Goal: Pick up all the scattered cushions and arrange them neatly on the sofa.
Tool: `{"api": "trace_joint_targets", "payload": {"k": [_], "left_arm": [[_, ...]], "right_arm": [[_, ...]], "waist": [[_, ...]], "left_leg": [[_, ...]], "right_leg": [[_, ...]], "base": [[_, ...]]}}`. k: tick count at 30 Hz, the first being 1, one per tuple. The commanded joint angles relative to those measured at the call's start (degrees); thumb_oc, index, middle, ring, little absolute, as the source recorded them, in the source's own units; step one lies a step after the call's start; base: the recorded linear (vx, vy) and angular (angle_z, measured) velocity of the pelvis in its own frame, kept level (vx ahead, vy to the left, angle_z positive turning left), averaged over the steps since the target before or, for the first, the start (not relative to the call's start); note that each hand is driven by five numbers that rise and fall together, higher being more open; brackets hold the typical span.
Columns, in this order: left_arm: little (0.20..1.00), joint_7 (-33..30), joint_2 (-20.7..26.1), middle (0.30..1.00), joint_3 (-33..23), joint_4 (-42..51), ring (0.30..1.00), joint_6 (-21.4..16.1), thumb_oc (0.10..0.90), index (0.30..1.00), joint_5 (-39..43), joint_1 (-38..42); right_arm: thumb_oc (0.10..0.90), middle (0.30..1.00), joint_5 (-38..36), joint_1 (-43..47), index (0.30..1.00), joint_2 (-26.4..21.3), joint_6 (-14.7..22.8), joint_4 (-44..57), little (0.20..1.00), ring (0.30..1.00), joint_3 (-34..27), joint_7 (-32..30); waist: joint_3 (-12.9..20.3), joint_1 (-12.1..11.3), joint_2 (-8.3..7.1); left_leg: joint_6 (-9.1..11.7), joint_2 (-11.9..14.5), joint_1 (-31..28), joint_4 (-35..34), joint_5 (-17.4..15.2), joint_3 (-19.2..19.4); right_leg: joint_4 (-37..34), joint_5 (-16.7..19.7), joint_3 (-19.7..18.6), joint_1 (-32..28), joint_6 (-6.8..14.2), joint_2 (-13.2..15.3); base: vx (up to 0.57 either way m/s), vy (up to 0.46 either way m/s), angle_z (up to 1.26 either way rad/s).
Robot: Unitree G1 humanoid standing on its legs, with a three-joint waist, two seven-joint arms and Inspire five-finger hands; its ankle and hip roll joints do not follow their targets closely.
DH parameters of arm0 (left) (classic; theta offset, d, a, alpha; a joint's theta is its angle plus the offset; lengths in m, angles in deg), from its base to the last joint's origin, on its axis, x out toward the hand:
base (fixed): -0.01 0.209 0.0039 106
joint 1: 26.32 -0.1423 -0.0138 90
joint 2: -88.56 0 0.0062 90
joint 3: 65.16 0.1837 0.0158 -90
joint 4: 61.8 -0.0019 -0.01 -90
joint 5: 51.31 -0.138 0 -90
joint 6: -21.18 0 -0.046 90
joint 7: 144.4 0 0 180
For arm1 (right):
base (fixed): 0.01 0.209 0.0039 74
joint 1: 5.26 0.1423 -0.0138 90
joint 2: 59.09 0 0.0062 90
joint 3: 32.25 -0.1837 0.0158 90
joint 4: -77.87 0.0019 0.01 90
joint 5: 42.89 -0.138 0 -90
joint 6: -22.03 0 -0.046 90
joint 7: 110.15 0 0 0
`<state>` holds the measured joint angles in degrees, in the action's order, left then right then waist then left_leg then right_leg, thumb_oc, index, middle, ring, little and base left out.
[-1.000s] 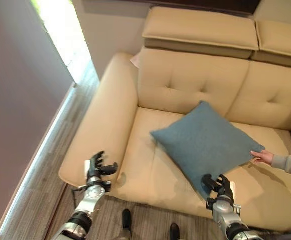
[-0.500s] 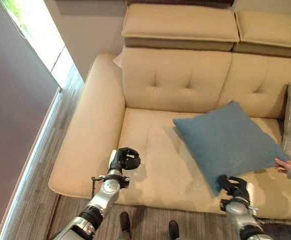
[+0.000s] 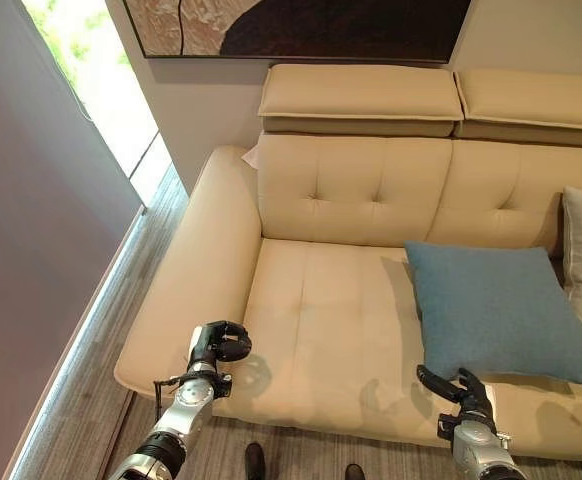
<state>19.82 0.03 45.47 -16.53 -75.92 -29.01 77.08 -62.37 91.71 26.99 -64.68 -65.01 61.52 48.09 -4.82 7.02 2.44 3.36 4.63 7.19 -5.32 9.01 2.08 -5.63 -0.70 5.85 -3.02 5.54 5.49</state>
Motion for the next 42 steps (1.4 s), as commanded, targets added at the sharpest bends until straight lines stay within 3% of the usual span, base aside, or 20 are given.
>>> {"api": "trace_joint_targets", "payload": {"k": [1,2,6,8,10,12,13,19,25,26,33,34,36,38,39,40,41,42], "left_arm": [[0.3,-0.8,0.5,0.3,-4.3,1.6,0.3,-4.4,0.4,0.3,0.0,4.4],[0.328,0.3,0.1,0.328,-5.0,3.2,0.328,-4.3,0.419,0.328,-0.2,1.8],[0.328,2.7,-1.2,0.328,-5.5,4.9,0.328,-3.6,0.419,0.328,0.4,-3.7],[0.396,3.2,-1.5,0.396,-5.3,4.7,0.396,-3.4,0.464,0.396,0.2,-4.7],[0.564,4.0,-1.8,0.564,-4.2,4.0,0.564,-2.7,0.576,0.564,-1.3,-6.2],[0.848,4.3,-1.8,0.848,-3.5,2.9,0.848,-2.4,0.765,0.848,-2.8,-6.3],[0.9,4.3,-1.8,0.9,-3.5,2.9,0.9,-2.4,0.8,0.9,-2.8,-6.3],[0.9,4.0,-0.9,0.9,-2.9,3.0,0.9,-2.6,0.8,0.9,-5.4,-5.8],[0.9,3.8,0.2,0.9,-2.9,4.3,0.9,-2.5,0.8,0.9,-6.4,-5.1],[0.9,4.0,0.4,0.9,-2.7,4.8,0.9,-2.3,0.8,0.9,-7.3,-5.3],[0.9,4.5,-0.2,0.9,-1.9,7.9,0.9,-2.4,0.8,0.9,-6.7,-6.7],[0.9,4.1,-0.1,0.9,-2.3,9.4,0.9,-2.2,0.8,0.9,-5.6,-6.8],[0.9,3.9,0.4,0.9,-3.2,11.6,0.9,-2.2,0.8,0.9,-4.3,-8.5],[0.9,4.5,0.6,0.9,-4.6,12.0,0.9,-2.1,0.8,0.9,-3.8,-11.2],[0.9,5.0,0.5,0.9,-4.8,11.5,0.9,-1.7,0.8,0.9,-3.8,-12.1],[0.9,5.2,0.4,0.9,-4.2,10.9,0.9,-1.3,0.8,0.9,-4.0,-12.3],[0.9,4.8,-0.4,0.9,-3.2,9.8,0.9,-1.4,0.8,0.9,-4.2,-11.4],[0.9,4.2,-0.9,0.9,-2.7,9.4,0.9,-1.7,0.8,0.9,-3.9,-11.0]], "right_arm": [[0.8,0.9,-0.6,-0.6,0.9,-0.1,5.9,7.5,0.9,0.9,-1.6,0.0],[0.8,0.9,0.3,-3.3,0.9,0.7,6.0,10.4,0.9,0.9,-1.4,1.6],[0.8,0.9,0.6,-6.4,0.9,3.4,5.7,10.7,0.9,0.9,-1.4,3.1],[0.8,0.9,0.1,-6.9,0.9,4.1,5.8,10.0,0.9,0.9,-1.6,3.4],[0.8,0.9,-0.7,-7.4,0.9,4.8,5.9,9.0,0.9,0.9,-2.0,3.4],[0.8,0.9,-1.5,-7.5,0.9,4.9,6.2,8.7,0.9,0.9,-2.5,3.1],[0.8,0.9,-1.5,-7.5,0.9,4.9,6.2,8.7,0.9,0.9,-2.5,3.1],[0.8,0.9,-0.6,-7.0,0.9,3.1,7.0,11.4,0.9,0.9,-4.1,1.0],[0.8,0.9,-0.4,-6.4,0.9,3.2,6.6,12.9,0.9,0.9,-4.4,0.2],[0.8,0.9,-0.1,-6.4,0.9,3.6,6.1,13.9,0.9,0.9,-3.8,0.3],[0.8,0.9,1.1,-6.1,0.9,5.8,4.5,13.5,0.9,0.9,-2.6,0.4],[0.8,0.9,1.2,-5.3,0.9,6.2,4.4,13.7,0.9,0.9,-2.5,-0.1],[0.8,0.9,1.6,-4.3,0.9,7.1,4.4,13.4,0.9,0.9,-1.8,-0.8],[0.8,0.9,2.2,-3.7,0.9,7.5,4.5,12.6,0.9,0.9,-0.9,-1.0],[0.8,0.9,2.6,-4.3,0.9,7.3,4.1,12.7,0.9,0.9,-1.0,-0.8],[0.8,0.9,2.4,-5.2,0.9,7.6,3.8,13.6,0.9,0.9,-1.6,-0.8],[0.8,0.9,1.4,-6.9,0.9,7.5,3.7,14.6,0.9,0.9,-3.4,-1.3],[0.8,0.9,0.7,-7.3,0.9,7.5,3.8,14.4,0.9,0.9,-3.7,-1.6]], "waist": [[2.9,-1.3,-0.77],[2.9,-1.0,-0.89],[2.7,-0.8,-1.04],[2.6,-0.7,-1.03],[2.5,-0.6,-1.02],[2.4,-0.3,-0.93],[2.4,-0.4,-0.92],[2.1,0.9,-0.78],[1.5,4.0,-1.02],[1.4,5.6,-1.04],[-0.6,8.2,-1.44],[-1.9,7.2,-1.07],[-3.0,3.9,0.15],[-2.7,0.3,0.94],[-2.4,-0.3,1.11],[-2.3,0.2,1.09],[-2.0,0.8,0.69],[-1.8,1.0,0.56]], "left_leg": [[1.3,1.0,-5.9,0.3,-10.7,1.0],[1.1,0.9,-6.2,0.3,-10.8,1.3],[0.6,0.6,-6.9,0.3,-11.1,1.7],[0.5,0.6,-7.1,0.3,-11.2,1.7],[0.3,0.5,-7.4,0.3,-11.3,2.0],[0.3,0.5,-7.6,0.3,-11.4,2.2],[0.3,0.5,-7.6,0.3,-11.4,2.2],[-0.2,0.1,-7.7,0.3,-11.7,3.6],[-0.7,-0.1,-8.0,0.3,-11.8,6.0],[-1.0,-0.2,-8.1,0.3,-12.0,7.4],[-1.9,-1.1,-7.5,0.3,-12.5,12.6],[-1.9,-0.3,-7.2,0.3,-12.3,14.5],[-0.9,1.7,-7.0,0.3,-12.9,17.1],[-0.5,3.4,-6.9,0.3,-11.5,22.1],[-0.5,3.7,-6.8,0.3,-11.3,22.9],[-0.6,4.0,-6.9,0.3,-11.3,22.9],[-0.3,4.1,-6.8,0.3,-11.2,22.1],[0.0,4.4,-6.6,0.3,-11.2,21.2]], "right_leg": [[0.6,-1.8,1.4,1.1,2.4,1.7],[0.6,-1.9,1.2,1.0,2.4,1.7],[0.6,-1.7,0.8,0.3,2.3,1.9],[0.6,-1.7,0.6,0.2,2.3,1.9],[0.6,-1.7,0.3,0.2,2.3,1.9],[0.6,-1.6,0.1,0.3,2.4,2.0],[0.6,-1.5,0.1,0.3,2.4,2.0],[0.6,-0.7,-1.6,1.2,2.8,2.3],[1.7,0.2,-5.1,3.1,3.1,2.9],[2.2,0.7,-6.8,4.3,3.4,3.1],[3.9,3.6,-11.1,10.0,5.4,3.9],[6.8,3.7,-7.7,12.6,5.2,4.2],[10.4,0.9,8.9,12.2,4.2,7.9],[13.7,0.7,24.4,9.9,3.6,13.0],[15.2,1.1,25.7,9.3,3.8,14.9],[17.7,2.0,22.5,9.4,4.3,16.5],[17.4,1.4,11.5,8.7,5.8,16.3],[16.0,0.8,7.5,7.4,6.2,15.5]], "base": [[-0.04,-0.006,0.08],[0.0,0.0,0.0],[-0.04,0.012,-0.04],[-0.03,0.02,-0.04],[0.0,0.0,0.0],[-0.02,0.01,0.0],[-0.05,0.019,-0.05],[-0.04,0.012,-0.13],[-0.06,0.017,-0.25],[-0.06,0.035,-0.21],[-0.16,0.07,-0.54],[-0.26,-0.008,-0.75],[-0.25,-0.019,-1.35],[-0.19,-0.048,-1.64],[-0.11,-0.114,-1.63],[-0.06,-0.263,-0.86],[-0.01,-0.332,-0.21],[0.01,-0.432,0.69]]}}
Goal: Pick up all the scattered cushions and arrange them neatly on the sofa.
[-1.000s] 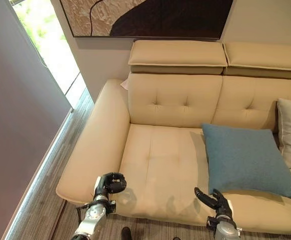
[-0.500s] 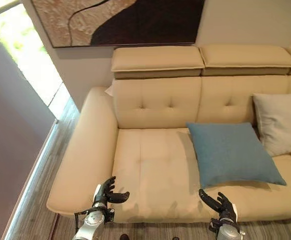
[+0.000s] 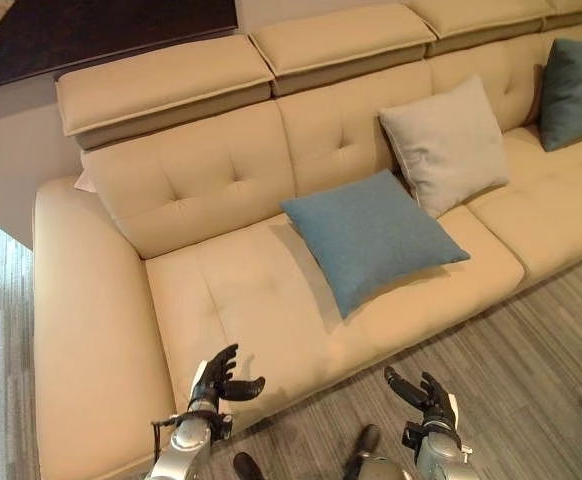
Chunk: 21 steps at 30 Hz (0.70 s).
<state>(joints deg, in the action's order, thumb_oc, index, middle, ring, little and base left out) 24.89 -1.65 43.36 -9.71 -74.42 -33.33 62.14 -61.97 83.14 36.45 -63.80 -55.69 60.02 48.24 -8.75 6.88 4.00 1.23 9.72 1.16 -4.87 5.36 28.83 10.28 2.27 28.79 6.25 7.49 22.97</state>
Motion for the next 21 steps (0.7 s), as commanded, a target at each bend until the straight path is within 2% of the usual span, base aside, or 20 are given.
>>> {"api": "trace_joint_targets", "payload": {"k": [1,2,4,5,7,8,9,10,11,12,13,14,15,16,17,18,19,20,21], "left_arm": [[0.9,-1.5,0.4,0.9,0.2,2.0,0.9,-3.4,0.8,0.9,0.1,4.8],[0.9,-1.8,0.2,0.9,0.4,1.4,0.9,-3.3,0.8,0.9,-0.3,5.0],[0.9,-3.0,-0.8,0.9,0.0,-1.2,0.9,-3.1,0.8,0.9,0.2,5.4],[0.9,-3.4,-1.4,0.9,0.0,-2.4,0.9,-3.2,0.8,0.9,1.1,5.6],[0.9,-3.5,-2.2,0.9,0.0,-3.8,0.9,-3.2,0.8,0.9,1.6,5.6],[0.9,-3.4,-2.4,0.9,-0.2,-4.5,0.9,-3.3,0.8,0.9,1.9,5.5],[0.9,-3.4,-2.6,0.9,-0.1,-4.3,0.9,-3.5,0.8,0.9,2.7,5.1],[0.9,-3.6,-2.8,0.9,0.0,-4.3,0.9,-3.4,0.8,0.9,3.3,5.1],[0.9,-4.1,-3.1,0.9,0.2,-3.8,0.9,-3.4,0.8,0.9,4.2,5.1],[0.9,-4.2,-3.1,0.9,0.2,-3.8,0.9,-3.4,0.8,0.9,4.2,5.1],[0.9,-4.5,-3.2,0.9,0.3,-3.2,0.9,-3.5,0.8,0.9,4.7,5.0],[0.9,-4.7,-3.4,0.9,0.9,-1.1,0.9,-3.4,0.8,0.9,5.1,4.3],[0.9,-4.7,-3.4,0.9,1.0,-0.9,0.9,-3.4,0.8,0.9,5.1,4.1],[0.9,-4.7,-3.4,0.9,1.3,0.5,0.9,-3.3,0.8,0.9,5.1,3.8],[0.9,-4.6,-3.4,0.9,1.3,2.0,0.9,-3.2,0.8,0.9,5.2,3.7],[0.9,-4.6,-3.4,0.9,1.3,2.0,0.9,-3.2,0.8,0.9,5.2,3.7],[0.9,-5.0,-3.0,0.9,0.8,3.8,0.9,-3.4,0.8,0.9,5.4,3.5],[0.9,-5.2,-2.7,0.9,0.5,4.6,0.9,-3.5,0.8,0.9,5.6,3.4],[0.9,-5.2,-2.7,0.9,0.5,4.6,0.9,-3.5,0.8,0.9,5.6,3.4]], "right_arm": [[0.8,0.9,-0.4,1.2,0.9,-2.0,3.0,4.3,0.9,0.9,-2.3,-2.0],[0.8,0.9,-0.8,1.3,0.9,-2.0,3.2,3.9,0.9,0.9,-2.2,-2.5],[0.8,0.9,-1.5,1.5,0.9,-2.0,3.7,3.2,0.9,0.9,-1.3,-3.0],[0.8,0.9,-1.6,1.5,0.9,-2.4,3.8,2.6,0.9,0.9,-0.5,-3.1],[0.8,0.9,-0.5,1.5,0.9,-3.2,3.9,2.9,0.9,0.9,0.5,-3.0],[0.8,0.9,-0.2,1.5,0.9,-4.0,4.1,2.8,0.9,0.9,0.9,-2.8],[0.8,0.9,1.0,1.2,0.9,-5.4,4.0,3.3,0.9,0.9,1.4,-2.9],[0.8,0.9,1.3,1.5,0.9,-5.9,3.9,3.4,0.9,0.9,1.5,-3.2],[0.8,0.9,1.5,2.0,0.9,-6.1,3.8,3.4,0.9,0.9,1.4,-3.9],[0.8,0.9,1.5,2.0,0.9,-6.1,3.8,3.4,0.9,0.9,1.4,-3.9],[0.8,0.9,1.7,2.2,0.9,-6.2,3.7,3.7,0.9,0.9,1.3,-4.6],[0.8,0.9,2.0,2.2,0.9,-6.4,3.4,4.6,0.9,0.9,0.9,-5.6],[0.8,0.9,2.0,2.1,0.9,-6.3,3.3,4.7,0.9,0.9,0.9,-5.7],[0.8,0.9,2.1,2.0,0.9,-6.4,3.3,5.3,0.9,0.9,0.6,-6.2],[0.8,0.9,2.4,2.6,0.9,-6.8,2.9,5.3,0.9,0.9,0.2,-7.1],[0.8,0.9,2.4,2.5,0.9,-6.8,2.9,5.3,0.9,0.9,0.2,-7.1],[0.8,0.9,2.7,3.6,0.9,-6.9,2.3,5.3,0.9,0.9,0.4,-8.3],[0.8,0.9,2.7,4.3,0.9,-6.9,2.1,5.1,0.9,0.9,0.8,-8.5],[0.8,0.9,2.7,4.3,0.9,-6.9,2.1,5.0,0.9,0.9,0.8,-8.5]], "waist": [[2.3,0.0,-1.36],[2.7,-0.4,-1.29],[3.1,-1.1,-0.85],[2.9,-1.2,-0.86],[2.5,-1.2,-0.96],[2.0,-1.1,-1.01],[0.3,-1.8,-1.5],[-0.5,-2.3,-1.68],[-1.3,-2.8,-1.82],[-1.3,-2.6,-1.76],[-1.4,-2.8,-1.82],[-1.5,-3.3,-2.09],[-1.4,-3.3,-2.08],[-1.3,-3.4,-2.28],[-1.3,-4.4,-2.51],[-1.2,-4.4,-2.5],[-1.2,-6.0,-1.82],[-1.0,-6.9,-1.28],[-1.1,-7.0,-1.35]], "left_leg": [[2.8,-0.1,-0.9,-0.1,-7.1,-6.2],[3.2,0.4,-1.1,-0.1,-6.4,-6.8],[5.0,3.3,-1.8,-0.1,-4.4,-6.7],[5.9,5.2,-2.5,-0.1,-3.4,-6.6],[6.4,7.3,-2.6,1.7,-2.2,-6.5],[6.6,9.1,-1.8,5.4,-2.7,-6.8],[5.0,10.2,0.3,13.5,-4.4,-9.7],[4.5,10.0,1.8,17.6,-4.2,-12.1],[3.9,9.1,3.7,20.8,-4.3,-14.7],[3.9,9.1,4.0,21.2,-4.4,-14.9],[3.3,7.5,4.6,22.0,-5.4,-15.7],[2.8,4.7,6.3,24.4,-6.3,-14.8],[2.8,4.7,6.4,24.8,-6.6,-14.8],[2.1,2.5,8.5,26.0,-7.8,-12.9],[1.3,-1.6,13.2,28.0,-9.1,-10.7],[1.3,-1.6,13.2,28.1,-9.1,-10.7],[0.9,-6.8,15.4,25.2,-9.4,-10.6],[0.3,-8.5,14.7,21.8,-7.4,-11.4],[0.3,-8.6,14.5,21.5,-7.3,-11.3]], "right_leg": [[-2.4,-4.0,-16.7,-4.3,4.1,-3.6],[-3.1,-5.1,-16.7,-4.8,4.3,-4.6],[-4.9,-5.7,-15.5,-6.0,4.0,-7.7],[-6.4,-6.2,-15.3,-7.0,3.4,-9.9],[-7.8,-7.1,-15.4,-7.9,1.9,-12.4],[-8.0,-7.7,-15.6,-8.3,0.5,-13.8],[-7.8,-8.4,-16.4,-9.1,-1.6,-15.0],[-7.8,-8.6,-16.7,-9.6,-2.3,-15.3],[-7.9,-8.7,-16.8,-9.9,-3.1,-15.7],[-7.9,-8.8,-16.7,-9.9,-3.1,-15.7],[-8.3,-8.9,-16.8,-10.2,-3.3,-15.9],[-9.4,-9.0,-16.7,-11.2,-3.8,-16.3],[-9.5,-9.0,-16.6,-11.3,-3.7,-16.3],[-10.7,-8.9,-15.9,-12.0,-3.7,-16.4],[-11.8,-8.9,-15.5,-12.7,-3.7,-17.0],[-11.8,-8.9,-15.5,-12.6,-3.7,-17.0],[-12.0,-8.9,-16.5,-12.8,-3.2,-18.4],[-11.6,-8.4,-17.5,-11.8,-3.3,-19.4],[-11.6,-8.4,-17.5,-11.8,-3.3,-19.3]], "base": [[0.05,-0.367,0.66],[0.06,-0.411,0.77],[0.04,-0.457,0.19],[0.02,-0.491,-0.24],[0.01,-0.45,-0.14],[0.02,-0.537,-0.12],[0.01,-0.49,-0.24],[0.0,-0.404,-0.27],[-0.01,-0.164,-0.31],[0.02,-0.148,-0.34],[0.07,-0.182,-0.4],[0.08,-0.177,-0.33],[0.08,-0.174,-0.02],[0.07,-0.117,0.22],[0.06,-0.123,0.33],[0.11,-0.042,0.41],[0.07,0.036,0.38],[0.07,0.037,0.2],[0.17,0.088,-0.59]]}}
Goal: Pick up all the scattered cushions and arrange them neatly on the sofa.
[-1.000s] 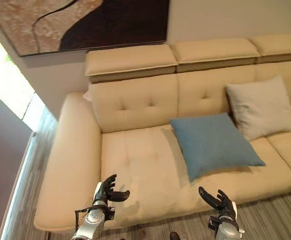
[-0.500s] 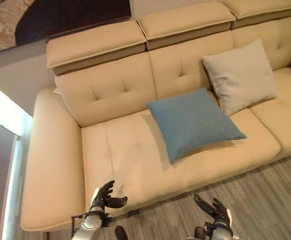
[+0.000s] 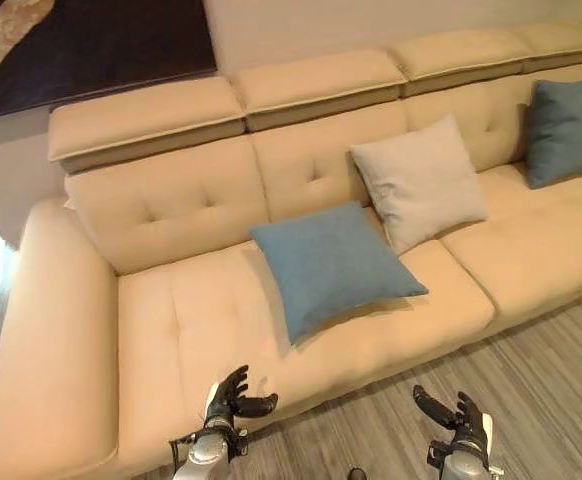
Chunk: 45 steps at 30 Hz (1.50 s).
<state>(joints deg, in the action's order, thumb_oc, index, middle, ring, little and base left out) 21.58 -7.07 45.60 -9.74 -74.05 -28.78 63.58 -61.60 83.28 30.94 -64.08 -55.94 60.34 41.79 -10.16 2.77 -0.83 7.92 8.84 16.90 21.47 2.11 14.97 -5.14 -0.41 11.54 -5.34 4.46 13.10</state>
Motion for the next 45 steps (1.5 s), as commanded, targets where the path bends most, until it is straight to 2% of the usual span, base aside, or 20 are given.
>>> {"api": "trace_joint_targets", "payload": {"k": [1,6,7,9,12,16,17,18,20,23,24,25,26,30,34,35,37,38,40,45], "left_arm": [[0.9,-2.1,3.2,0.9,-1.8,5.4,0.9,-3.7,0.8,0.9,1.0,1.7],[0.9,-3.0,4.0,0.9,-1.3,5.0,0.9,-2.9,0.8,0.9,-0.2,3.0],[0.9,-3.5,4.2,0.9,-1.7,5.1,0.9,-2.9,0.8,0.9,0.3,3.5],[0.9,-3.7,4.3,0.9,-1.8,4.3,0.9,-2.8,0.8,0.9,1.1,4.1],[0.9,-3.9,4.0,0.9,-1.4,3.6,0.9,-2.6,0.8,0.9,1.3,4.5],[0.9,-3.6,3.6,0.9,0.0,3.4,0.9,-2.5,0.8,0.9,-0.4,4.1],[0.9,-3.7,3.7,0.9,0.4,3.3,0.9,-2.5,0.8,0.9,-1.7,4.1],[0.9,-3.7,3.7,0.9,0.4,3.3,0.9,-2.5,0.8,0.9,-1.7,4.1],[0.9,-4.1,3.6,0.9,1.0,3.6,0.9,-2.8,0.8,0.9,-2.7,4.6],[0.9,-4.1,3.6,0.9,1.0,3.6,0.9,-2.8,0.8,0.9,-2.7,4.5],[0.9,-4.6,4.2,0.9,0.9,3.9,0.9,-3.1,0.8,0.9,-3.0,5.5],[0.9,-4.6,4.3,0.9,0.9,3.8,0.9,-3.3,0.8,0.9,-2.8,6.0],[0.9,-4.9,4.2,0.9,0.6,4.5,0.9,-3.4,0.8,0.9,-3.0,5.9],[0.9,-5.1,4.6,0.9,0.5,6.9,0.9,-3.4,0.8,0.9,-2.6,5.9],[0.9,-5.1,5.2,0.9,0.1,10.3,0.9,-3.7,0.8,0.9,-2.1,6.2],[0.9,-5.6,5.2,0.9,-0.1,11.0,0.9,-4.3,0.8,0.9,-1.3,7.8],[0.9,-6.3,5.2,0.9,-0.1,10.5,0.9,-4.8,0.8,0.9,-1.6,10.8],[0.9,-6.3,5.2,0.9,-0.1,10.4,0.9,-4.8,0.8,0.9,-1.7,10.9],[0.9,-8.6,5.8,0.9,0.0,7.9,0.9,-4.5,0.8,0.9,-7.5,16.7],[0.9,-12.2,7.6,0.9,1.0,5.0,0.9,-4.5,0.8,0.9,-8.8,26.8]], "right_arm": [[0.8,0.9,2.2,5.0,0.9,-1.2,2.5,5.0,0.9,0.9,1.1,-2.0],[0.8,0.9,1.1,4.8,0.9,0.8,2.4,5.2,0.9,0.9,1.2,-1.1],[0.8,0.9,1.3,5.6,0.9,1.6,2.0,4.7,0.9,0.9,1.8,-0.5],[0.8,0.9,1.3,6.2,0.9,2.0,1.5,4.2,0.9,0.9,1.9,-0.4],[0.8,0.9,1.4,5.5,0.9,2.5,1.4,5.7,0.9,0.9,1.3,-0.9],[0.8,0.9,1.9,3.6,0.9,2.5,2.0,8.0,0.9,0.9,-0.5,-1.8],[0.8,0.9,1.6,2.7,0.9,2.8,2.2,8.4,0.9,0.9,-1.1,-2.1],[0.8,0.9,1.6,2.6,0.9,2.8,2.2,8.4,0.9,0.9,-1.1,-2.1],[0.8,0.9,0.7,1.6,0.9,3.1,2.2,8.6,0.9,0.9,-1.9,-2.4],[0.8,0.9,0.7,1.6,0.9,3.1,2.2,8.6,0.9,0.9,-1.9,-2.4],[0.8,0.9,0.6,2.8,0.9,2.5,2.6,8.0,0.9,0.9,-2.3,-2.6],[0.8,0.9,0.5,3.1,0.9,2.4,2.9,8.3,0.9,0.9,-2.6,-2.8],[0.8,0.9,1.7,3.8,0.9,1.6,3.4,9.7,0.9,0.9,-3.2,-3.6],[0.8,0.9,2.7,4.3,0.9,-0.4,5.4,17.8,0.9,0.9,-4.9,-4.9],[0.8,0.9,4.9,3.0,0.9,-2.3,6.8,26.9,0.9,0.9,-7.1,-5.7],[0.8,0.9,7.7,2.8,0.9,-3.8,7.1,29.4,0.9,0.9,-8.4,-7.1],[0.8,0.9,8.6,4.0,0.9,-5.0,7.2,30.3,0.9,0.9,-8.9,-7.8],[0.8,0.9,8.6,4.1,0.9,-5.0,7.2,30.3,0.9,0.9,-8.9,-7.8],[0.8,0.9,9.6,8.0,0.9,-7.8,6.4,27.4,0.9,0.9,-7.9,-8.2],[0.8,0.9,11.8,18.5,0.9,-13.2,3.5,20.3,0.9,0.9,-1.9,-8.9]], "waist": [[0.9,-3.8,4.32],[2.6,-3.0,4.06],[1.8,-2.8,3.95],[1.3,-2.7,3.67],[0.6,-2.0,4.23],[0.9,-0.4,4.93],[0.9,0.2,4.85],[0.9,0.2,4.86],[1.1,1.4,4.09],[1.1,1.5,4.13],[1.0,1.5,3.37],[1.1,1.6,2.97],[1.8,1.2,2.88],[2.4,1.7,3.03],[2.6,2.1,3.26],[2.4,2.4,3.07],[2.7,3.5,2.4],[2.8,3.6,2.4],[2.9,3.8,2.53],[4.4,3.7,3.97]], "left_leg": [[-8.1,-10.6,-4.0,-10.6,-3.6,-1.5],[-10.7,-11.8,-8.9,-15.8,-4.2,-4.3],[-11.6,-11.5,-11.2,-16.4,-5.6,-3.9],[-11.9,-11.3,-13.8,-17.2,-7.6,-3.7],[-12.0,-10.7,-14.2,-17.5,-7.1,-5.6],[-10.9,-10.4,-14.4,-18.1,-7.5,-9.4],[-10.3,-10.4,-14.6,-17.9,-8.0,-11.2],[-10.3,-10.4,-14.6,-17.9,-8.1,-11.3],[-9.1,-11.1,-14.6,-17.3,-9.0,-14.8],[-9.1,-11.0,-14.7,-17.2,-9.1,-14.9],[-7.9,-10.7,-15.1,-16.7,-9.6,-16.9],[-7.6,-10.7,-14.9,-16.5,-9.8,-17.7],[-6.2,-8.2,-16.2,-17.6,-9.3,-19.1],[-4.0,-4.1,-16.7,-17.6,-8.2,-21.3],[-1.8,-1.0,-16.5,-18.1,-6.4,-22.6],[0.1,1.2,-15.2,-18.0,-3.6,-22.2],[-1.3,2.5,-13.2,-18.1,-2.6,-16.8],[-1.3,2.4,-13.0,-18.1,-2.4,-16.9],[-1.9,0.7,-12.1,-19.7,-2.3,-12.3],[-1.5,0.0,-11.3,-26.5,0.7,-12.7]], "right_leg": [[4.8,-6.6,-1.2,-0.8,-0.1,-10.6],[16.9,-10.2,0.9,1.1,1.7,-9.0],[26.0,-8.1,3.7,4.6,4.1,-5.5],[30.2,-4.3,6.5,6.6,6.8,-0.8],[29.7,-2.8,6.0,8.3,5.6,0.9],[24.1,-1.3,-0.7,9.7,4.8,2.1],[20.6,1.5,-4.5,10.1,5.0,3.9],[20.5,1.5,-4.4,9.9,5.0,3.9],[14.3,4.9,-11.5,10.8,6.2,4.3],[14.1,5.0,-11.4,10.5,6.2,4.3],[10.9,5.8,-10.9,10.6,7.3,4.5],[10.5,5.1,-11.1,9.9,7.7,4.4],[11.8,1.8,-10.8,9.4,7.4,2.1],[12.2,-3.5,-9.2,7.9,4.6,-2.2],[12.5,-5.9,-7.5,7.0,2.4,-5.1],[12.3,-7.1,-5.2,6.0,1.6,-6.1],[10.4,-7.1,-2.7,4.9,1.2,-5.7],[10.3,-6.9,-2.7,5.1,1.2,-5.7],[8.4,-6.4,-1.7,3.7,1.6,-5.9],[7.7,-6.0,-2.7,6.7,1.5,-6.9]], "base": [[0.17,0.069,-1.02],[0.25,0.122,-0.29],[0.16,0.169,0.27],[0.11,0.057,-0.21],[0.05,-0.072,-0.09],[0.1,-0.16,0.66],[0.14,-0.206,0.86],[0.17,-0.269,0.98],[0.15,-0.293,0.81],[0.07,-0.154,0.7],[0.15,-0.388,0.47],[0.3,-0.732,0.26],[0.23,-0.56,0.51],[0.14,-0.375,0.32],[0.1,-0.368,0.25],[0.03,-0.262,0.45],[0.03,-0.22,0.76],[0.03,-0.12,0.79],[0.13,-0.097,0.69],[0.09,-0.025,0.0]]}}
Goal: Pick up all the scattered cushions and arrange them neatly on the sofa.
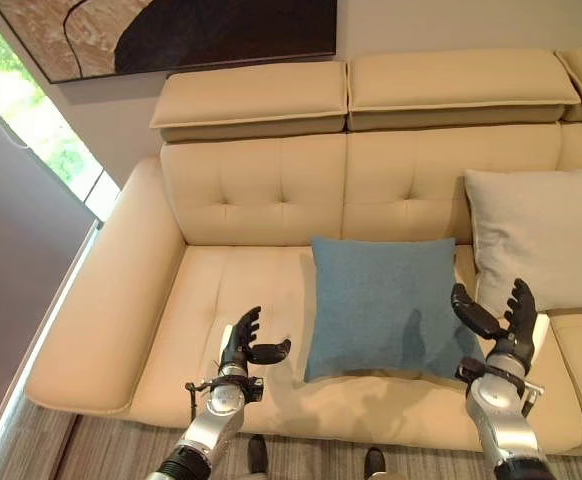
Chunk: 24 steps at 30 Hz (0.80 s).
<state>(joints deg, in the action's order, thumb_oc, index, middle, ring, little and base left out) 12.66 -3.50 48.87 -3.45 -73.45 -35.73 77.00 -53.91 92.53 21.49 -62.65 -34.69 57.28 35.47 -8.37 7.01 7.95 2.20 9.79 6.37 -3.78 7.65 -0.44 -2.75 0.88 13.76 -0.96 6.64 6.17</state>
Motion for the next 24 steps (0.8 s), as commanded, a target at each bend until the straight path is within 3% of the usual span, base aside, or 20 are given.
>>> {"api": "trace_joint_targets", "payload": {"k": [1,3,4,5,8,15,20,24], "left_arm": [[0.9,-4.0,4.2,0.9,-1.6,-2.1,0.9,-5.1,0.8,0.9,-0.9,16.8],[0.9,-4.3,4.5,0.9,-1.5,-2.7,0.9,-5.3,0.8,0.9,-0.1,19.2],[0.9,-6.1,5.2,0.9,-1.1,-4.3,0.9,-6.3,0.8,0.9,2.2,24.4],[0.9,-6.0,5.2,0.9,-1.2,-4.4,0.9,-6.3,0.8,0.9,2.2,24.6],[0.9,-8.1,6.9,0.9,-1.3,-7.9,0.9,-8.4,0.8,0.9,6.7,31.2],[0.9,-8.1,7.1,0.9,1.0,-15.6,0.9,-9.4,0.8,0.9,8.7,40.1],[0.9,-7.3,4.5,0.9,3.0,-24.2,0.9,-10.1,0.8,0.9,10.9,45.0],[0.9,-7.1,1.9,0.9,2.5,-27.3,0.9,-11.2,0.8,0.9,13.2,46.6]], "right_arm": [[0.8,0.9,3.6,12.4,0.9,-4.6,1.6,-2.5,0.9,0.9,2.8,-2.7],[0.8,0.9,3.2,14.4,0.9,-5.2,1.3,-3.2,0.9,0.9,3.9,-2.7],[0.8,0.9,3.6,20.6,0.9,-7.4,0.2,-5.3,0.9,0.9,7.3,-3.6],[0.8,0.9,3.6,20.9,0.9,-7.4,0.2,-5.4,0.9,0.9,7.4,-3.6],[0.8,0.9,4.2,32.7,0.9,-8.6,-1.7,-10.4,0.9,0.9,13.7,-4.3],[0.8,0.9,10.8,44.0,0.9,-10.4,-4.5,-19.5,0.9,0.9,20.4,-7.6],[0.8,0.9,14.4,49.8,0.9,-8.0,-5.1,-23.9,0.9,0.9,23.4,-11.9],[0.8,0.9,15.5,51.0,0.9,-5.4,-5.5,-27.1,0.9,0.9,25.5,-13.2]], "waist": [[2.1,-0.4,-4.29],[2.0,-0.3,-3.76],[0.7,0.0,-2.72],[0.7,0.0,-2.65],[-1.7,-0.3,-0.83],[-4.6,-0.1,1.23],[-6.5,0.9,2.82],[-7.4,1.3,3.17]], "left_leg": [[4.5,-0.8,0.4,-1.2,-4.2,3.2],[4.7,-0.6,1.7,-1.2,-3.9,3.6],[4.7,-0.7,4.0,-1.2,-3.5,4.2],[4.7,-0.7,4.1,-1.2,-3.5,4.3],[4.6,-0.7,8.6,-1.2,-2.6,6.2],[4.9,-0.9,12.7,-1.2,-1.1,7.7],[5.3,-1.3,16.4,-1.2,-0.6,8.7],[5.4,-1.3,18.7,-1.2,-0.2,9.4]], "right_leg": [[5.1,-7.0,-5.4,3.9,-0.7,-0.1],[5.1,-6.6,-5.7,5.7,-0.7,-0.2],[5.3,-5.6,-7.0,9.8,-0.7,-0.4],[5.4,-5.6,-7.0,10.1,-0.7,-0.5],[6.5,-3.8,-10.3,17.0,-0.2,-0.7],[7.3,-2.2,-11.7,22.5,0.4,-0.1],[6.2,-0.1,-12.3,26.5,0.9,0.5],[5.7,1.0,-13.1,29.5,1.2,0.5]], "base": [[-0.05,-0.017,-0.03],[-0.13,0.007,-0.2],[-0.13,0.013,-0.16],[-0.18,0.042,-0.25],[-0.13,0.082,-0.34],[-0.04,0.041,-0.23],[-0.03,0.031,-0.06],[-0.02,0.008,-0.29]]}}
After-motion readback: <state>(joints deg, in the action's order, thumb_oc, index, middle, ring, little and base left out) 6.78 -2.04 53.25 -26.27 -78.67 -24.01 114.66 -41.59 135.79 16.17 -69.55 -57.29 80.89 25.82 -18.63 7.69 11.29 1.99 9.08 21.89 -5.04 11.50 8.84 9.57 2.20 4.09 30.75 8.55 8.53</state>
